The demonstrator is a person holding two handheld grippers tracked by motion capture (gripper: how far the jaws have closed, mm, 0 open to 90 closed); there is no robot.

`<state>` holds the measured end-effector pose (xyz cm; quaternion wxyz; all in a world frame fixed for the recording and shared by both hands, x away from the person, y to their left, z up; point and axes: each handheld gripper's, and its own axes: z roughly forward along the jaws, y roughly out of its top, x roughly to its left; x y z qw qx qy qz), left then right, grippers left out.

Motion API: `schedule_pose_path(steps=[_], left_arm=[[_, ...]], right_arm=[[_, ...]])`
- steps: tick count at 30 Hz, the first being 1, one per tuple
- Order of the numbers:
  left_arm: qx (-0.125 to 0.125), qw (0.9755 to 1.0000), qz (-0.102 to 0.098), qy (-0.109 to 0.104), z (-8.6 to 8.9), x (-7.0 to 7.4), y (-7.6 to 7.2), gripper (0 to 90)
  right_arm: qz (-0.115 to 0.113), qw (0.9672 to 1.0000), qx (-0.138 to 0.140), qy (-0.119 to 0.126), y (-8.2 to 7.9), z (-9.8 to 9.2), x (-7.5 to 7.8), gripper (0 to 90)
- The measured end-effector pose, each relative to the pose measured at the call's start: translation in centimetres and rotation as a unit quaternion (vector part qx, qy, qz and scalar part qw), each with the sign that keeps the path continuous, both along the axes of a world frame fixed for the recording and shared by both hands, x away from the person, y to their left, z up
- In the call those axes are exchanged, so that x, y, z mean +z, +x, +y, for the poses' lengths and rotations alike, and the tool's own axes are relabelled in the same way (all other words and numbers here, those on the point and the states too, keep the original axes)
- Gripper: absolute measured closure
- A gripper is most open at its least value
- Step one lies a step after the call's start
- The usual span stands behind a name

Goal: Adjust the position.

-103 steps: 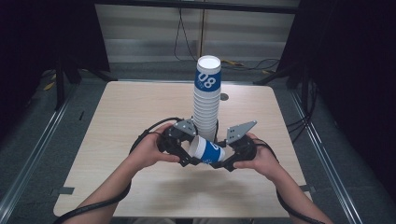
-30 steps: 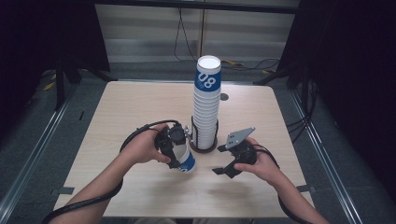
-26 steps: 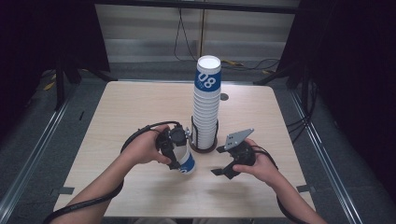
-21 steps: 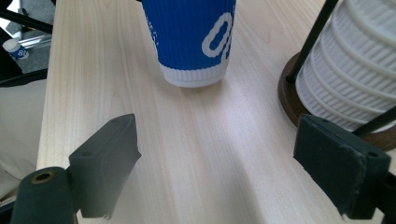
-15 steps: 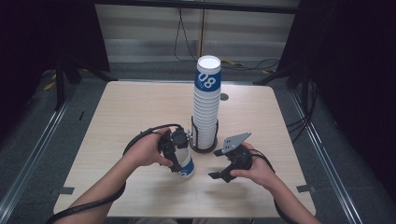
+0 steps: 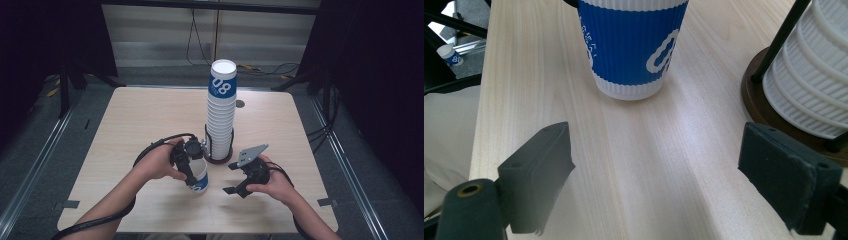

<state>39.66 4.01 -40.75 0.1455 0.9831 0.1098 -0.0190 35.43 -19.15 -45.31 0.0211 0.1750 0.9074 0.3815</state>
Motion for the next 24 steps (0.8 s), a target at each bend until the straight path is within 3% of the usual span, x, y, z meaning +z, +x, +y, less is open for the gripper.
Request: schedule_pose_path(steps=[3,9,13,17,24], left_arm=[[0.008,0.9997,0.015,-0.016,0.1,0.04,-0.07,13.2],[0.001,0.9998,0.011,-0.014,0.14,0.14,-0.05,13.8],[0.009,0.9997,0.007,-0.02,0.18,0.23,-0.19,13.8],[0.015,0.9994,0.021,-0.023,0.39,0.53,-0.18,13.8],[0.016,0.9995,0.015,-0.025,0.79,0.7,-0.31,13.8]], right_arm=[[0.001,1.0,0.001,0.001,-0.01,-0.05,-0.06,13.1],[0.003,1.0,0.002,0.0,-0.04,-0.05,-0.05,13.1],[0.001,1.0,0.002,-0.001,-0.03,-0.03,0.07,13.1],[0.0,1.0,0.002,-0.001,-0.02,-0.11,0.1,13.1],[0.002,1.0,-0.003,-0.001,-0.04,-0.17,0.0,13.1]])
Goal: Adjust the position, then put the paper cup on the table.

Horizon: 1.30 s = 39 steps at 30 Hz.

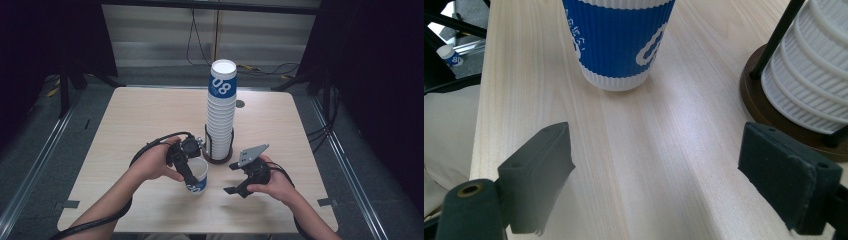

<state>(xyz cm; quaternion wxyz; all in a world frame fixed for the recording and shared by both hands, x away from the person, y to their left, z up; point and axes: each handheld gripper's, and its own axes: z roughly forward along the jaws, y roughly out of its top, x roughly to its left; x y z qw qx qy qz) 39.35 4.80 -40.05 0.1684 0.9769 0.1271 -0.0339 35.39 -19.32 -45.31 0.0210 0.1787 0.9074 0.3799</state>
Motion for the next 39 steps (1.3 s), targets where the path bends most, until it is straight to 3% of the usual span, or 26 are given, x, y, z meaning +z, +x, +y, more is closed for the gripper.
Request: schedule_pose_path(steps=[2,3,18,19,39], left_arm=[[-0.005,1.0,-0.001,-0.005,0.0,-0.1,-0.1,13.8],[-0.011,0.9999,0.001,0.002,0.0,0.0,-0.2,13.7],[-0.001,0.9999,-0.01,-0.013,1.8,-0.9,-0.6,13.7],[-0.01,0.9998,-0.012,-0.011,2.0,-0.8,-0.6,13.7],[0.014,0.9985,-0.01,-0.053,4.8,-1.4,-1.4,13.5]], right_arm=[[0.001,1.0,0.003,0.001,-0.1,0.0,0.0,13.1],[0.0,1.0,0.003,0.0,-0.1,0.0,0.0,13.1],[0.002,1.0,-0.004,0.003,-0.2,-0.2,-0.1,13.1],[0.0,1.0,-0.003,0.003,-0.2,-0.2,-0.1,13.1],[0.0,1.0,0.002,-0.003,-0.3,0.2,0.4,13.2]])
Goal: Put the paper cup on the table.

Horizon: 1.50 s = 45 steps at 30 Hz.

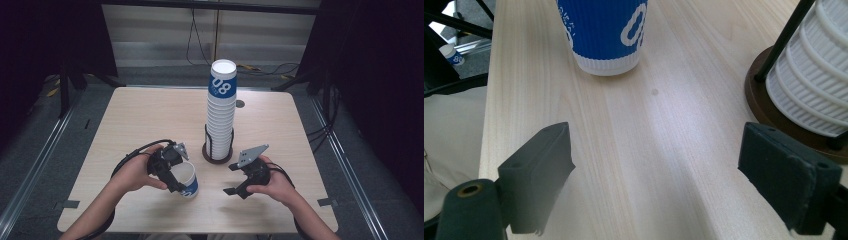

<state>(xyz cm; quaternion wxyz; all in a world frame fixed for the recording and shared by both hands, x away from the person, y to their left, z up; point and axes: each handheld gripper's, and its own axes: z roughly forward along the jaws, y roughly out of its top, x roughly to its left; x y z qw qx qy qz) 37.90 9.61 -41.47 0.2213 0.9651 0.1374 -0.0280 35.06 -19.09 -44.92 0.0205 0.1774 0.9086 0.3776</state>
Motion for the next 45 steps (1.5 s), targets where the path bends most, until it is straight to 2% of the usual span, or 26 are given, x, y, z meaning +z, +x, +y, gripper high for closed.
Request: schedule_pose_path(steps=[5,10,17,23,25,30,35,36,37,39,40,41,43,44,45], left_arm=[[0.01,0.9999,0.005,-0.006,0.2,-0.2,-0.1,13.4],[0.008,0.9998,0.0,-0.019,0.0,-0.4,-0.3,13.5],[0.013,0.9996,0.005,-0.022,-0.5,-0.4,-0.2,13.7],[0.0,0.9998,-0.002,-0.02,-1.3,-0.3,-0.3,14.3],[0.001,0.9996,0.0,-0.027,-1.6,-0.3,-0.4,14.8],[0.002,0.999,-0.012,-0.044,-2.4,-0.2,-0.4,15.0],[-0.012,0.9982,-0.017,-0.056,-3.5,-0.1,-0.5,14.8],[-0.01,0.9978,-0.016,-0.063,-3.7,-0.1,-0.6,14.7],[-0.021,0.9977,-0.024,-0.061,-3.8,-0.1,-0.6,14.5],[-0.021,0.9981,-0.026,-0.052,-3.8,-0.1,-0.7,14.3],[-0.026,0.9983,-0.032,-0.04,-3.7,-0.1,-0.7,14.4],[-0.024,0.9989,-0.03,-0.028,-3.5,-0.2,-0.7,14.9],[-0.026,0.9987,-0.033,-0.028,-3.2,-0.3,-0.7,15.3],[-0.019,0.9987,-0.031,-0.035,-3.0,-0.3,-0.8,15.5],[-0.024,0.9983,-0.034,-0.04,-2.7,-0.3,-0.8,15.6]], right_arm=[[-0.002,1.0,-0.001,-0.001,0.1,-0.1,0.1,13.1],[-0.001,1.0,0.001,0.002,0.1,0.2,-0.2,13.1],[0.007,0.9997,0.01,0.023,0.2,1.9,-1.0,13.1],[0.011,0.9991,0.021,0.035,0.2,3.5,-1.5,13.1],[0.013,0.999,0.02,0.039,0.2,3.9,-1.8,13.1],[0.021,0.9981,0.024,0.053,0.1,4.6,-2.4,13.0],[0.017,0.9982,0.018,0.055,0.2,5.4,-2.9,15.7],[0.016,0.9981,0.019,0.057,0.2,5.5,-3.0,18.7],[0.012,0.9979,0.023,0.058,0.2,5.6,-3.0,26.0],[-0.003,0.998,0.031,0.055,0.1,5.8,-3.1,27.0],[-0.015,0.9981,0.034,0.049,0.1,5.9,-3.1,27.5],[-0.033,0.9978,0.04,0.041,0.0,5.8,-3.1,27.9],[-0.048,0.9975,0.042,0.03,0.0,5.6,-3.1,28.5],[-0.05,0.9973,0.043,0.031,0.0,5.5,-3.1,28.5],[-0.055,0.997,0.045,0.03,0.0,5.3,-3.1,28.6]])
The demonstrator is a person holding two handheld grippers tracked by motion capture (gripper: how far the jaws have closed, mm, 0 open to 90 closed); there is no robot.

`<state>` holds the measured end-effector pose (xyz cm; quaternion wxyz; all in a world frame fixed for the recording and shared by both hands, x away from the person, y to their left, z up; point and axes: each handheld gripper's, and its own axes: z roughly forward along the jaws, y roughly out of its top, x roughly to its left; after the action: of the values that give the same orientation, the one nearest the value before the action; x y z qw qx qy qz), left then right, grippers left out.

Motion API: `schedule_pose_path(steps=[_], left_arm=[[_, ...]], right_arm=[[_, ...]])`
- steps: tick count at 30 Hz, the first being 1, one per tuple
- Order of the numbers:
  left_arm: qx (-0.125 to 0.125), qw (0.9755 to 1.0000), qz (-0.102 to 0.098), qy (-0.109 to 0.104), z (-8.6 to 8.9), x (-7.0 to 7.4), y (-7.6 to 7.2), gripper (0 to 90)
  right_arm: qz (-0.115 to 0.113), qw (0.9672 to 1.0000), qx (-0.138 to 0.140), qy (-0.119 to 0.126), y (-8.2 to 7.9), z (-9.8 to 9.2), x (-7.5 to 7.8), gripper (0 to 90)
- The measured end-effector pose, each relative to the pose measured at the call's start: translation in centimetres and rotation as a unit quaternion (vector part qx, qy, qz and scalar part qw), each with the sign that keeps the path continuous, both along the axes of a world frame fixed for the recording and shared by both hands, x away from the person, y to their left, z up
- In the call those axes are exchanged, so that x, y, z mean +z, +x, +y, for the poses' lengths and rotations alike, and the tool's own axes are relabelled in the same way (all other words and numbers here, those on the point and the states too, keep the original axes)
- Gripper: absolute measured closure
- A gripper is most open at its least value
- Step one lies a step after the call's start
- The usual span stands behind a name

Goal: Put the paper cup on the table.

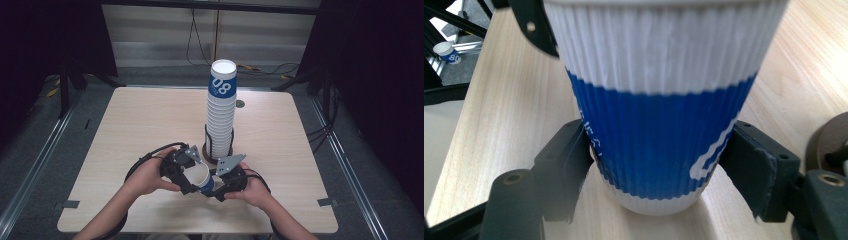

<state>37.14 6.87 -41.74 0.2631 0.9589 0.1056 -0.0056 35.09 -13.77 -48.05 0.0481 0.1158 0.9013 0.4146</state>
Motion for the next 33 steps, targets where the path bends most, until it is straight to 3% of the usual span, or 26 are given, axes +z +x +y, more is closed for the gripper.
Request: schedule_pose_path(steps=[3,5,7,8,9,10,13,20,24,25,27,28,29,31,32,33], left_arm=[[0.006,1.0,0.002,-0.002,1.0,0.4,0.0,19.9],[0.011,0.9998,0.007,-0.012,1.8,0.5,-0.1,17.8],[0.014,0.9998,0.007,-0.009,2.5,-0.1,-0.2,17.4],[0.016,0.9998,0.008,-0.008,2.7,-0.4,-0.2,17.3],[0.023,0.9997,0.007,-0.006,3.2,-1.1,-0.3,17.1],[0.026,0.9996,0.005,-0.013,3.5,-1.5,-0.3,17.1],[0.047,0.9981,0.021,-0.034,4.2,-2.8,-0.4,17.0],[0.063,0.9967,0.018,-0.047,5.6,-4.3,-0.6,16.9],[0.075,0.996,0.014,-0.047,6.7,-5.2,-0.5,16.6],[0.07,0.9969,0.008,-0.034,7.0,-5.2,-0.4,16.6],[0.084,0.9955,0.008,-0.043,7.4,-5.7,-0.5,16.6],[0.062,0.9977,0.001,-0.025,7.8,-5.6,-0.2,16.6],[0.075,0.9964,0.004,-0.039,8.0,-5.8,-0.3,16.6],[0.086,0.9956,0.002,-0.038,8.5,-6.0,-0.3,16.6],[0.098,0.994,0.002,-0.049,8.7,-6.1,-0.4,16.6],[0.094,0.9946,-0.002,-0.043,9.0,-6.1,-0.3,16.6]], right_arm=[[-0.015,0.9994,-0.014,-0.029,0.2,-0.7,-0.4,29.0],[0.01,0.9996,-0.027,-0.005,0.5,-1.6,-0.9,28.5],[0.01,0.9987,-0.05,-0.005,0.4,-2.0,-0.9,27.3],[0.028,0.9979,-0.059,0.001,0.4,-2.1,-0.9,25.7],[0.035,0.9975,-0.06,0.0,0.4,-2.2,-0.9,20.6],[0.027,0.9976,-0.064,-0.005,0.3,-2.3,-0.9,12.0],[0.036,0.9966,-0.074,-0.006,0.1,-3.3,-0.8,12.5],[0.032,0.9947,-0.096,-0.015,-0.7,-6.0,-0.1,13.0],[0.031,0.9931,-0.111,-0.021,-1.4,-7.7,-0.1,13.1],[0.032,0.9927,-0.114,-0.019,-1.6,-8.1,-0.1,13.1],[0.038,0.9917,-0.121,-0.017,-1.8,-8.7,-0.1,13.0],[0.033,0.9912,-0.126,-0.019,-1.9,-9.0,0.0,13.0],[0.032,0.991,-0.128,-0.022,-2.0,-9.2,0.0,13.1],[0.031,0.9906,-0.13,-0.027,-2.2,-9.7,-0.1,13.1],[0.03,0.9904,-0.132,-0.028,-2.3,-10.0,-0.1,13.1],[0.033,0.9898,-0.135,-0.028,-2.3,-10.2,-0.2,13.1]])
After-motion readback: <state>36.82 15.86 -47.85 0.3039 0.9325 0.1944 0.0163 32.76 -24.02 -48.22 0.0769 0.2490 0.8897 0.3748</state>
